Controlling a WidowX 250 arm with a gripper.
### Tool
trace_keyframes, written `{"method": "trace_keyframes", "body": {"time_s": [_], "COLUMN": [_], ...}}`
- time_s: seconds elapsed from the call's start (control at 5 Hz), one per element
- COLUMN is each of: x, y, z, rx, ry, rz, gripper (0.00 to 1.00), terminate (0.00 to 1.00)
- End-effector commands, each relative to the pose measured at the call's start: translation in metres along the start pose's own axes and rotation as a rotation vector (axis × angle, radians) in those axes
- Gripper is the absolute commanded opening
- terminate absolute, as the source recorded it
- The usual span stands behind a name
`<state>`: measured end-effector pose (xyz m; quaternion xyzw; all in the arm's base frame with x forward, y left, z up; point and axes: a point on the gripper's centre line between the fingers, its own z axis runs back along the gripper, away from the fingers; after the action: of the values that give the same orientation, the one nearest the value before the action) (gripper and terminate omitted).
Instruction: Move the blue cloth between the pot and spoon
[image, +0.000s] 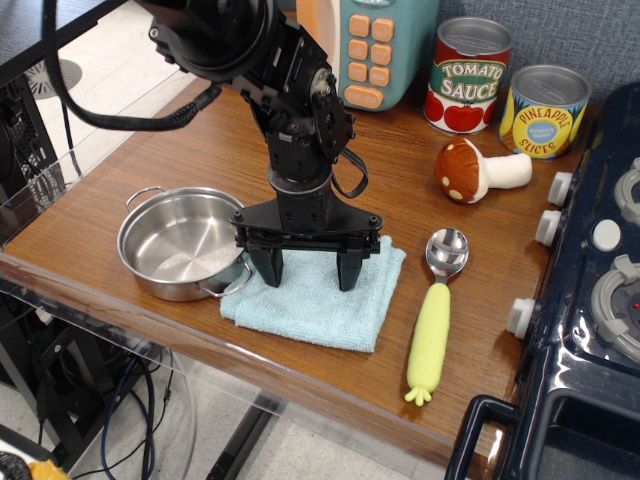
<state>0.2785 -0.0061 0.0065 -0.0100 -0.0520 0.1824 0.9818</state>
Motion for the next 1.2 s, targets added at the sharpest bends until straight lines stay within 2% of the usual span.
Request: {"method": "trace_keyframes", "body": {"time_s": [0.0,0.2,0.6,0.8,1.0], "x": [0.001,0.008,0.008,0.015,0.015], "y": [0.006,-0.002,-0.003,0.007,0.007], "z": [0.025,0.047,0.091,0.096,0.096], "rx": [-0.037,-0.101,-0.209,-0.239,-0.239], "ry": [-0.026,-0.042,-0.122,-0.161,-0.161], "rz": [0.051,0.082,0.077,0.121,0.121], "gripper": [1.00,1.00,1.00,1.00,1.00], "terminate": [0.00,0.00,0.00,0.00,0.00]}}
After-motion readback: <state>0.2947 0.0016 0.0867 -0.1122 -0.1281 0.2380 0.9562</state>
